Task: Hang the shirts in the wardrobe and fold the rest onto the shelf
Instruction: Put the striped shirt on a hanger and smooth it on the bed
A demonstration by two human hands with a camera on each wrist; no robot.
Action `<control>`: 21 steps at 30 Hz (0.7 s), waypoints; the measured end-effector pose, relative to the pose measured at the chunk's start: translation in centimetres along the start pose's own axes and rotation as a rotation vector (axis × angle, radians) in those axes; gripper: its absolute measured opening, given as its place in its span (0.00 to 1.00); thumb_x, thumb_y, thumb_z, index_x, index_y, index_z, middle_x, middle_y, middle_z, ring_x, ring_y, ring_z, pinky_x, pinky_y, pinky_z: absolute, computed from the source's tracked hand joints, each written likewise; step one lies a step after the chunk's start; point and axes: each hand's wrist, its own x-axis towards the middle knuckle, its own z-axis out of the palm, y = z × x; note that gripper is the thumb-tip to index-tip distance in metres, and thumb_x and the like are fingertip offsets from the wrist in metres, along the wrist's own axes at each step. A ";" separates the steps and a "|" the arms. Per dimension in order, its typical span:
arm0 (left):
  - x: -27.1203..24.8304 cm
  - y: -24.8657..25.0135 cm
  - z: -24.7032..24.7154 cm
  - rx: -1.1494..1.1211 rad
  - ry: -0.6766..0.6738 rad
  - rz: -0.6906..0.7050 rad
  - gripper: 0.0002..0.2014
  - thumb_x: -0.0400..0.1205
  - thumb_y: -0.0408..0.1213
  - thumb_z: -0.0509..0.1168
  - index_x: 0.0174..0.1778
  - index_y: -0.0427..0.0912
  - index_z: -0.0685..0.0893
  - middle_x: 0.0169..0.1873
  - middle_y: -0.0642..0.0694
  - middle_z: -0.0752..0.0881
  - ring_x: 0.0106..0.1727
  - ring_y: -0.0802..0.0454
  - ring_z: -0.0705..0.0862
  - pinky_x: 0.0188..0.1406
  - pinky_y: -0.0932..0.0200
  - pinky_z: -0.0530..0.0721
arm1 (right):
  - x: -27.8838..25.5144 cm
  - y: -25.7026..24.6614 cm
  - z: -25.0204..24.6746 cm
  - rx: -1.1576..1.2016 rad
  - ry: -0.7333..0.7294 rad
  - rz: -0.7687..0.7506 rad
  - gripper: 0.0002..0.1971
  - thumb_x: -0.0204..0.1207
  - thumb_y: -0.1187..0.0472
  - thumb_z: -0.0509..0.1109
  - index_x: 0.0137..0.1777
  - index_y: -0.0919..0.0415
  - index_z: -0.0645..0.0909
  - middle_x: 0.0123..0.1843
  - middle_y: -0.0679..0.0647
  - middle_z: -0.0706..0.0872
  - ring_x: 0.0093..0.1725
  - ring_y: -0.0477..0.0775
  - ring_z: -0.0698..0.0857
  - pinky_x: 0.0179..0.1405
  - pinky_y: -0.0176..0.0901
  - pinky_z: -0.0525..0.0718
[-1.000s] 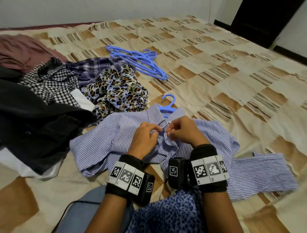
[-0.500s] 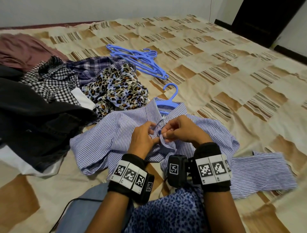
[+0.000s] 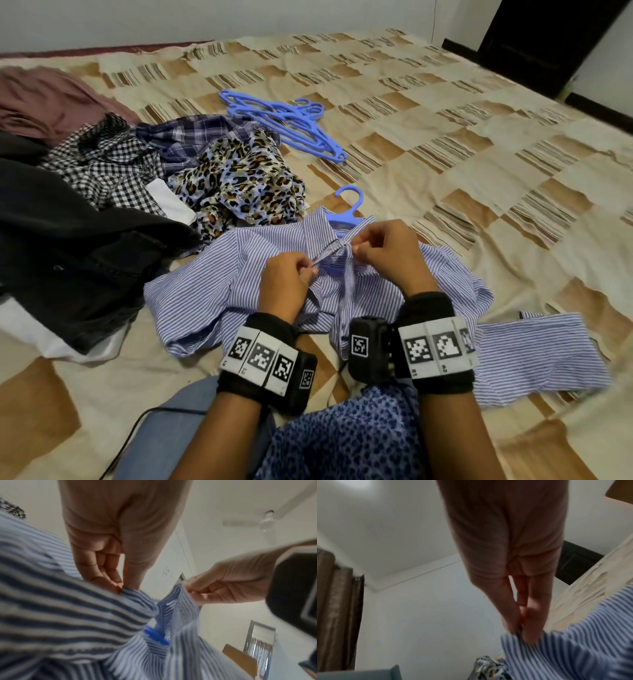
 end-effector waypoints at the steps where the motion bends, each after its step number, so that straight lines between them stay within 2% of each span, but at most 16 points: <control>1: 0.2 0.0 0.0 -0.063 -0.015 -0.015 0.06 0.78 0.35 0.70 0.40 0.35 0.87 0.36 0.43 0.87 0.40 0.48 0.84 0.43 0.55 0.82 | 0.0 -0.3 0.6 -0.063 0.067 -0.031 0.08 0.71 0.76 0.68 0.38 0.67 0.87 0.34 0.59 0.86 0.38 0.57 0.85 0.48 0.47 0.84; 2: 0.4 -0.1 0.0 -0.146 -0.042 -0.036 0.06 0.78 0.35 0.70 0.41 0.35 0.88 0.35 0.44 0.86 0.37 0.49 0.83 0.42 0.57 0.80 | 0.0 -0.6 1.3 -0.123 0.080 -0.063 0.08 0.71 0.75 0.67 0.39 0.67 0.87 0.36 0.59 0.86 0.39 0.57 0.84 0.48 0.46 0.81; 4: 0.7 -0.2 -0.1 -0.344 -0.084 -0.088 0.05 0.79 0.33 0.69 0.44 0.34 0.88 0.31 0.44 0.85 0.29 0.52 0.81 0.39 0.58 0.79 | -0.3 -1.2 2.8 -0.234 -0.034 -0.112 0.08 0.70 0.73 0.66 0.41 0.68 0.88 0.40 0.62 0.88 0.44 0.60 0.84 0.48 0.45 0.79; 6: 1.0 -0.4 -0.3 -0.432 -0.074 -0.116 0.06 0.79 0.32 0.69 0.46 0.32 0.88 0.29 0.44 0.85 0.25 0.56 0.80 0.36 0.58 0.80 | -0.4 -1.3 4.1 -0.312 -0.140 -0.108 0.08 0.70 0.71 0.66 0.40 0.69 0.87 0.41 0.64 0.88 0.47 0.63 0.85 0.48 0.46 0.81; 9: 1.2 -0.5 -0.3 -0.386 -0.050 -0.080 0.07 0.78 0.33 0.70 0.46 0.34 0.89 0.31 0.42 0.86 0.30 0.53 0.81 0.39 0.55 0.81 | -0.1 -0.7 4.9 -0.319 -0.086 -0.017 0.08 0.71 0.69 0.65 0.40 0.71 0.86 0.40 0.64 0.88 0.48 0.65 0.85 0.51 0.51 0.83; 11: 0.9 -0.4 -0.2 -0.338 -0.053 -0.049 0.06 0.78 0.33 0.70 0.45 0.34 0.89 0.33 0.41 0.87 0.33 0.49 0.83 0.42 0.53 0.83 | 0.1 -0.3 4.9 -0.214 -0.026 0.056 0.06 0.70 0.70 0.67 0.35 0.68 0.86 0.37 0.62 0.87 0.45 0.63 0.86 0.49 0.52 0.84; 14: 0.8 -0.1 -0.1 -0.374 -0.081 -0.060 0.04 0.78 0.31 0.69 0.44 0.34 0.88 0.30 0.44 0.86 0.28 0.51 0.84 0.41 0.52 0.86 | -0.2 -0.2 4.0 0.078 -0.088 0.162 0.09 0.67 0.74 0.75 0.29 0.63 0.84 0.33 0.60 0.87 0.40 0.61 0.88 0.48 0.53 0.88; 16: 0.9 -0.1 -0.3 -0.408 -0.107 -0.075 0.03 0.79 0.29 0.69 0.44 0.36 0.88 0.29 0.47 0.85 0.26 0.53 0.84 0.41 0.53 0.86 | -0.4 -0.3 3.4 0.262 -0.149 0.210 0.09 0.68 0.76 0.75 0.30 0.65 0.83 0.33 0.63 0.86 0.37 0.62 0.88 0.46 0.52 0.89; 18: 0.9 -0.1 -0.5 -0.432 -0.125 -0.080 0.04 0.79 0.29 0.68 0.47 0.33 0.87 0.30 0.46 0.85 0.28 0.50 0.84 0.42 0.52 0.87 | -0.5 -0.4 3.1 0.397 -0.186 0.254 0.07 0.70 0.78 0.73 0.33 0.70 0.83 0.34 0.64 0.84 0.34 0.59 0.86 0.42 0.45 0.90; 21: 0.8 0.0 -0.6 -0.440 -0.139 -0.084 0.07 0.79 0.28 0.68 0.51 0.31 0.87 0.30 0.48 0.85 0.24 0.60 0.84 0.35 0.61 0.87 | -0.6 -0.5 2.8 0.496 -0.207 0.298 0.05 0.71 0.79 0.71 0.37 0.73 0.83 0.35 0.63 0.84 0.33 0.55 0.85 0.36 0.36 0.89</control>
